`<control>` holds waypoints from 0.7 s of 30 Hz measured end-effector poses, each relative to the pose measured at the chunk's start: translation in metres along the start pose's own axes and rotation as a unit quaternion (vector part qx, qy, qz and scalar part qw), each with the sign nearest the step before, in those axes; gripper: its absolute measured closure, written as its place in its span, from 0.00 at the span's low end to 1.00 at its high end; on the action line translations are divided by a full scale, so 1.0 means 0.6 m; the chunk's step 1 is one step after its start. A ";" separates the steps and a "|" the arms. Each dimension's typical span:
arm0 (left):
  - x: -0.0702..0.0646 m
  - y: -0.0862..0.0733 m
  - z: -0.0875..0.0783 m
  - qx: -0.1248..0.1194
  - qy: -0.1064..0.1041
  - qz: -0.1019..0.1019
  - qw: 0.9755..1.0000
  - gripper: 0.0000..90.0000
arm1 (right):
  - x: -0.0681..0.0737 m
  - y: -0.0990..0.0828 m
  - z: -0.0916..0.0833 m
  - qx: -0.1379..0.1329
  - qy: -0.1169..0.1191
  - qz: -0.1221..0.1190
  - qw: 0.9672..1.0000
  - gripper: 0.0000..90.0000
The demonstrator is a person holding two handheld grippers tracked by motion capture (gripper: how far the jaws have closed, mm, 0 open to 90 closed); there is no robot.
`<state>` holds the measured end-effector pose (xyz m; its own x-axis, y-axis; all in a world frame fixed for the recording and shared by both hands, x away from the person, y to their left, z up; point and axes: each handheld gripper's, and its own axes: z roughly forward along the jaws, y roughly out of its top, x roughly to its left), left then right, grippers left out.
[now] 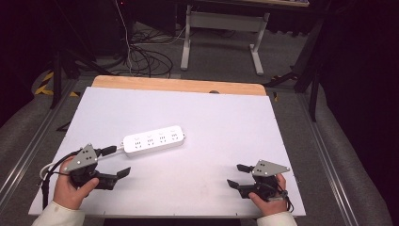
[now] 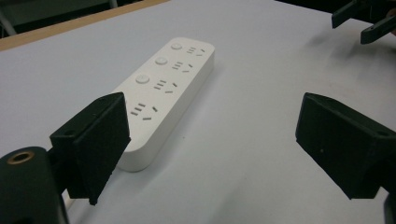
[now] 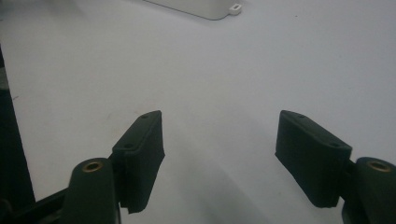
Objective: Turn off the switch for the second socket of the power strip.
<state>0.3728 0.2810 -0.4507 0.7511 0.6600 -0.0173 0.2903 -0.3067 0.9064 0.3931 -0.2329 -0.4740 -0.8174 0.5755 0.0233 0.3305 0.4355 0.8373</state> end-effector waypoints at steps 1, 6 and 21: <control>0.001 -0.005 -0.001 -0.001 0.003 0.002 1.000 0.12 | 0.000 0.000 0.000 -0.001 0.000 0.000 1.000 0.36; 0.002 -0.026 -0.005 -0.009 -0.003 -0.004 1.000 0.12 | 0.000 0.000 -0.001 -0.001 0.001 0.000 1.000 0.36; 0.010 -0.088 -0.017 0.001 0.003 -0.026 1.000 0.13 | 0.000 0.000 -0.001 -0.002 0.003 -0.001 1.000 0.36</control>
<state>0.3562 0.3081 -0.4945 0.7313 0.6792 -0.0618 0.3304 -0.2736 0.9033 0.3928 -0.2332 -0.4738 -0.8209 0.5706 0.0255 0.3277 0.4340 0.8392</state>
